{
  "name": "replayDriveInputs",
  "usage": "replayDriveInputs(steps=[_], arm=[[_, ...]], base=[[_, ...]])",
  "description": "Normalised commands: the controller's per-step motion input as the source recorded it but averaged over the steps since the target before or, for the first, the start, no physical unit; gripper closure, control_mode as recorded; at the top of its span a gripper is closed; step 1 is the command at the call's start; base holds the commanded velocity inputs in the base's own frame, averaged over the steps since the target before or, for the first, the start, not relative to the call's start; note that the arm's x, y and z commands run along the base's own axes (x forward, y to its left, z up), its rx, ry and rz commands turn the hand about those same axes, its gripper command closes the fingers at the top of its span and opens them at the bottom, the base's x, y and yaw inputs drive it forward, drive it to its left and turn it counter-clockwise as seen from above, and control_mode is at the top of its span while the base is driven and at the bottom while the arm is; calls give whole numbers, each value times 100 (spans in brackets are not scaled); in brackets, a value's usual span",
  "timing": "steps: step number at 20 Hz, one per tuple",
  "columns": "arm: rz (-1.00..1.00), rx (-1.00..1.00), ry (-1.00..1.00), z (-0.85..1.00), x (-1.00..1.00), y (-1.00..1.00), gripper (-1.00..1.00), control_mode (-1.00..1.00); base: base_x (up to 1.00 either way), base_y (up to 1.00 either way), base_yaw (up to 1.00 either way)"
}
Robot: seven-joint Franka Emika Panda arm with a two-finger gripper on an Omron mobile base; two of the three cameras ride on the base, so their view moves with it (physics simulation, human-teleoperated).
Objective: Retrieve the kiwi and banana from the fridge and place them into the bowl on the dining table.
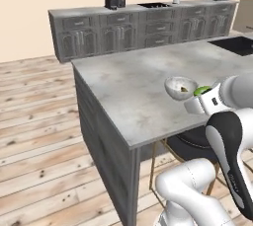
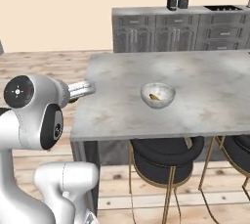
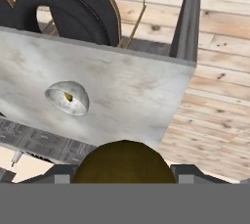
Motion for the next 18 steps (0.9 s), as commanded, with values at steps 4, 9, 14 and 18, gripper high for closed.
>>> replayDriveInputs(steps=[4, 9, 14, 18], arm=[[0, 0, 0, 0, 0, 0, 100, 100], [0, 0, 0, 0, 0, 0, 100, 100], [0, 0, 0, 0, 0, 0, 100, 100], [0, 0, 0, 0, 0, 0, 100, 100]], base=[[35, 18, -20], [32, 24, -18], [24, 25, -13], [27, 27, -11]])
